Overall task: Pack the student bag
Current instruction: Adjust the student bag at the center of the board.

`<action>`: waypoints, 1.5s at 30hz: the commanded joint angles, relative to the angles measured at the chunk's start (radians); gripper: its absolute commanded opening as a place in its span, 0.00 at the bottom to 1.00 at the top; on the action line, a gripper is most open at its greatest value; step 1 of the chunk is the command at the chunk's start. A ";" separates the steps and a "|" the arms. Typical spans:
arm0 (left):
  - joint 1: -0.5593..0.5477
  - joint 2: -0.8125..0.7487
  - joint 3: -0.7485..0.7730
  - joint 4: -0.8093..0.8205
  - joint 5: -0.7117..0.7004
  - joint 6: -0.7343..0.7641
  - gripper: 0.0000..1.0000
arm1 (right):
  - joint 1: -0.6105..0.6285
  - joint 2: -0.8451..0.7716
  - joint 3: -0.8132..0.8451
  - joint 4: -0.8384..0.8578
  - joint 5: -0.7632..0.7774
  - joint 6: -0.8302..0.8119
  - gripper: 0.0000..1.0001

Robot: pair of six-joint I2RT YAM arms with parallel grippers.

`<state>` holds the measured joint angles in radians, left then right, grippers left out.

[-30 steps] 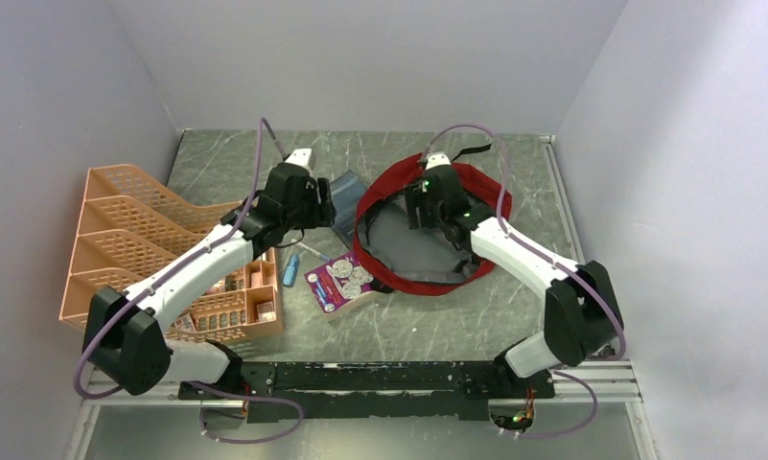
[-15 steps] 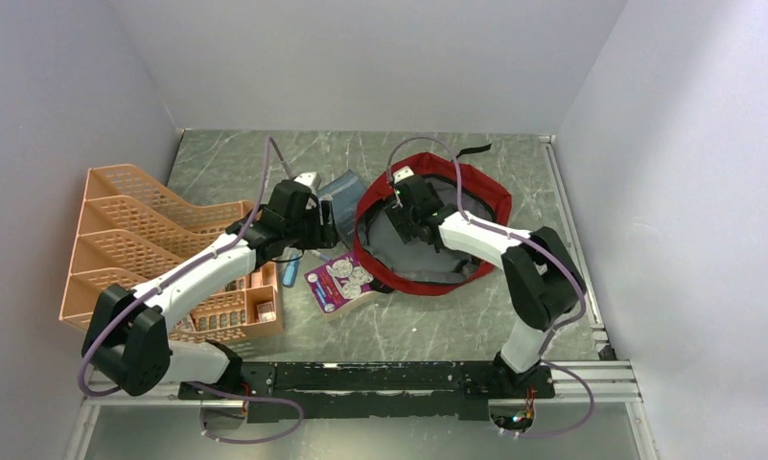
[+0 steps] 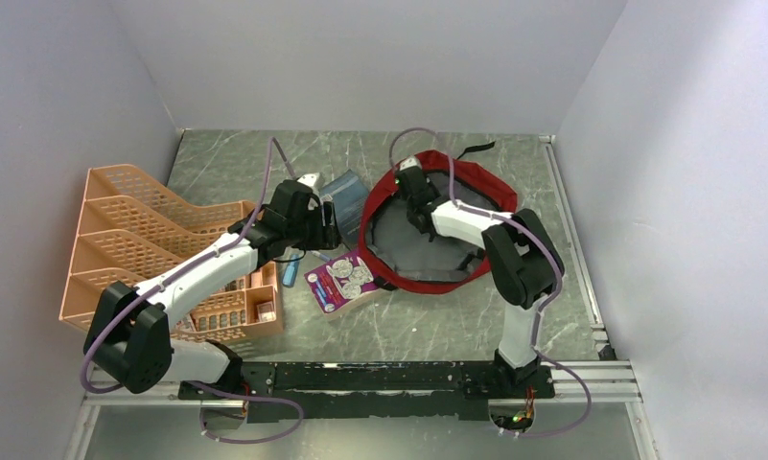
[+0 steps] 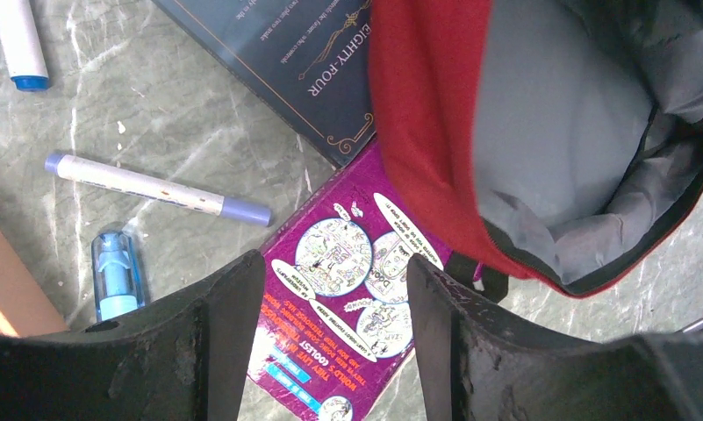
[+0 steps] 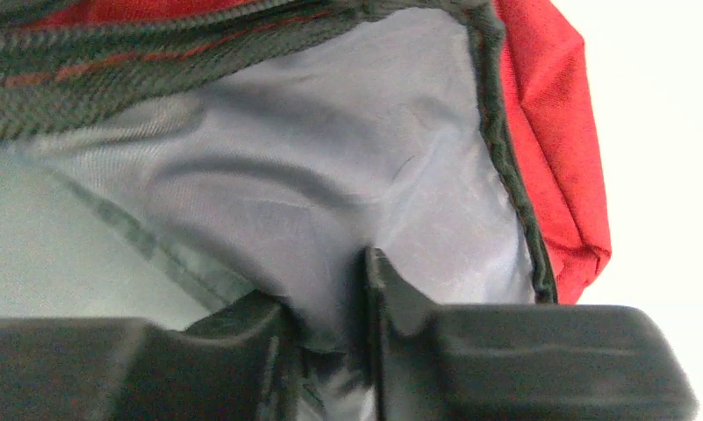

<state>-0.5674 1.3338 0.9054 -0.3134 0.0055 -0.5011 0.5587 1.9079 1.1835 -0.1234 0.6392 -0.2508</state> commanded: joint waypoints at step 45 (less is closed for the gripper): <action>-0.109 -0.243 -0.283 -0.114 -0.155 -0.465 0.88 | -0.273 -0.489 -0.085 -0.134 -0.919 0.701 0.86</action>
<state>-0.6224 1.0679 0.6327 -0.4606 -0.1055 -0.8993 0.2474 1.4567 1.1381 -0.2710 -0.1429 0.4522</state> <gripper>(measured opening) 0.870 0.861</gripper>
